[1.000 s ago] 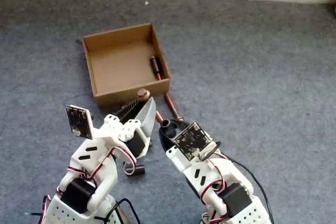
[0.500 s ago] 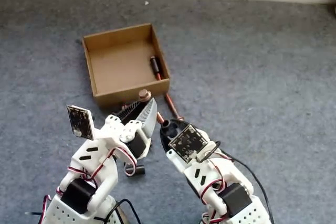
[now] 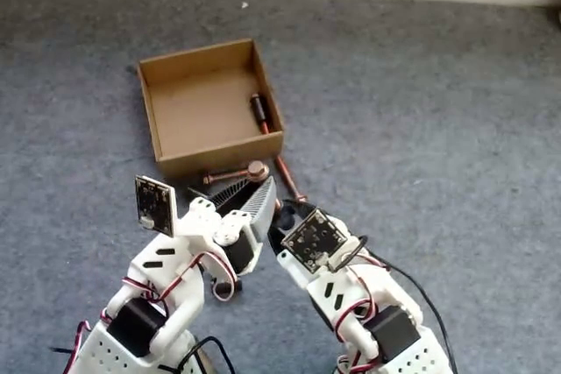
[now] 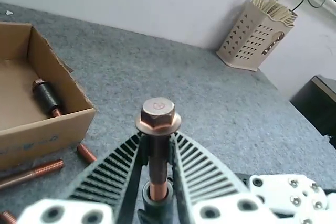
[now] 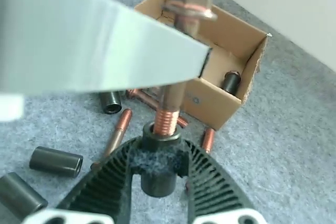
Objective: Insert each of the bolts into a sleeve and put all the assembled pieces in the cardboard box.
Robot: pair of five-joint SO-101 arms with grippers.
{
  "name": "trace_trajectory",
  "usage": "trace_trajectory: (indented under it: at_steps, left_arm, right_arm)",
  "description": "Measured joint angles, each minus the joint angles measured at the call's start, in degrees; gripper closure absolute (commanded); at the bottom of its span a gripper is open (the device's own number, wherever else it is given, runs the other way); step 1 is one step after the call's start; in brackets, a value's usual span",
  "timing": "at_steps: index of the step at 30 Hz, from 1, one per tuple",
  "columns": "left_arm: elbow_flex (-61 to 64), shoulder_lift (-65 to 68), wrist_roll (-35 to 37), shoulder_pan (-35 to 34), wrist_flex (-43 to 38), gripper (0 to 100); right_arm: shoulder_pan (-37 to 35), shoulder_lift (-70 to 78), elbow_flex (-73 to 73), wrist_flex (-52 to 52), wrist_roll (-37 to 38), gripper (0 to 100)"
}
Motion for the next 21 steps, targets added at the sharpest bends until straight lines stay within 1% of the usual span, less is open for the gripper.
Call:
trace_trajectory:
  at_steps: [11,14,16,18,20,21]
  left_arm:
    - [2.4,-0.3,-0.4,0.4,0.0,99]
    - [2.6,-0.1,-0.7,0.9,0.0,99]
    - [2.6,0.0,-0.8,1.0,0.4,94]
    - [2.6,0.0,-0.8,1.1,1.7,86]
    - [2.6,-0.1,-0.8,2.6,4.1,79]
    - [2.6,-0.1,-0.8,3.9,5.5,77]
  right_arm:
    - [0.0,0.1,0.1,0.1,-0.1,99.3]
    - [1.6,0.0,0.0,0.1,-0.1,99.3]
    - [2.1,0.0,0.0,0.1,-0.1,99.3]
    - [2.2,0.0,0.0,0.1,-0.1,99.3]
    - [2.2,0.0,0.1,0.1,0.0,99.3]
    - [2.2,0.0,0.0,0.1,0.1,99.3]
